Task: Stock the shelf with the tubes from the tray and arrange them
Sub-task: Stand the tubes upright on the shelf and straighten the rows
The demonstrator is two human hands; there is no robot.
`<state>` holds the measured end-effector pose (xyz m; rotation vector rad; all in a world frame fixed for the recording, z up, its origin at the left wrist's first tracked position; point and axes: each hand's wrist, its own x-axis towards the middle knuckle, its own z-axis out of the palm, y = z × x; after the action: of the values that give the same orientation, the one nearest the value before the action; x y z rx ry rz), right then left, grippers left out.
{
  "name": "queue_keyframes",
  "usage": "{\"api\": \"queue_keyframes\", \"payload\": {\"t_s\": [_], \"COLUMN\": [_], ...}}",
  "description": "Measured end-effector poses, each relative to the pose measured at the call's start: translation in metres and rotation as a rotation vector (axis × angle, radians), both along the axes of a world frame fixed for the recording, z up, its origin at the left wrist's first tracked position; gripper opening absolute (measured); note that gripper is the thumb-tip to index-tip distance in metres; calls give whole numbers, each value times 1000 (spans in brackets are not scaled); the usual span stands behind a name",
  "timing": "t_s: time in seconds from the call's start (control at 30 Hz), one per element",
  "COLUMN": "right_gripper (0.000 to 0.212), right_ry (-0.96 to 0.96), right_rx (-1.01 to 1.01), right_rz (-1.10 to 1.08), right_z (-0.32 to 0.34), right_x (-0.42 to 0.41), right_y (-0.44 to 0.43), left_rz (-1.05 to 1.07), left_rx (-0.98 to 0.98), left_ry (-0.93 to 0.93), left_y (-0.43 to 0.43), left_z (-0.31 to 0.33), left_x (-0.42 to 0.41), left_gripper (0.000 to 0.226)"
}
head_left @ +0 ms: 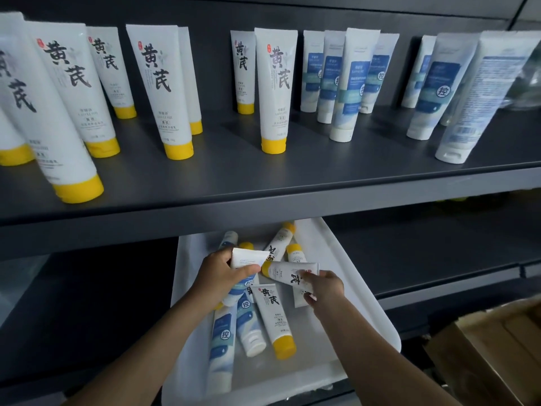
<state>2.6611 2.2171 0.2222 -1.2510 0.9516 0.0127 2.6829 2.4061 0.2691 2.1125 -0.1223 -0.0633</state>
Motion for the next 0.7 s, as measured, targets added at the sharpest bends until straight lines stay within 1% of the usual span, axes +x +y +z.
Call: {"api": "queue_keyframes", "payload": {"t_s": [0.03, 0.1, 0.2, 0.3, 0.4, 0.47, 0.57, 0.7], "right_gripper": [24, 22, 16, 14, 11, 14, 16, 12], "right_ry": [-36, -99, -182, -282, -350, -391, -464, -528], "right_rx": [4, -50, -162, -259, -323, -365, -418, -568], "right_rz": [-20, -48, -19, 85, 180, 255, 412, 628], "right_z": [1, 8, 22, 38, 54, 64, 87, 124], "right_x": [-2, -6, -13, -20, -26, -29, -36, -47], "right_y": [0, -1, -5, -10, -16, -23, -36, -55], "left_rz": [2, 10, 17, 34, 63, 67, 95, 149], "left_rx": [-17, -53, -83, -131, -187, -189, -214, -258], "left_ry": [-4, -2, -2, -36, -91, -146, -198, -279], "left_y": [-1, -4, -9, -13, -16, -18, -23, -37], "left_z": [1, 3, 8, 16, 28, 38, 55, 86], "left_x": [-2, -5, -10, -17, -27, -35, -52, -81], "left_gripper": [24, 22, 26, 31, 27, 27, 30, 27]}}
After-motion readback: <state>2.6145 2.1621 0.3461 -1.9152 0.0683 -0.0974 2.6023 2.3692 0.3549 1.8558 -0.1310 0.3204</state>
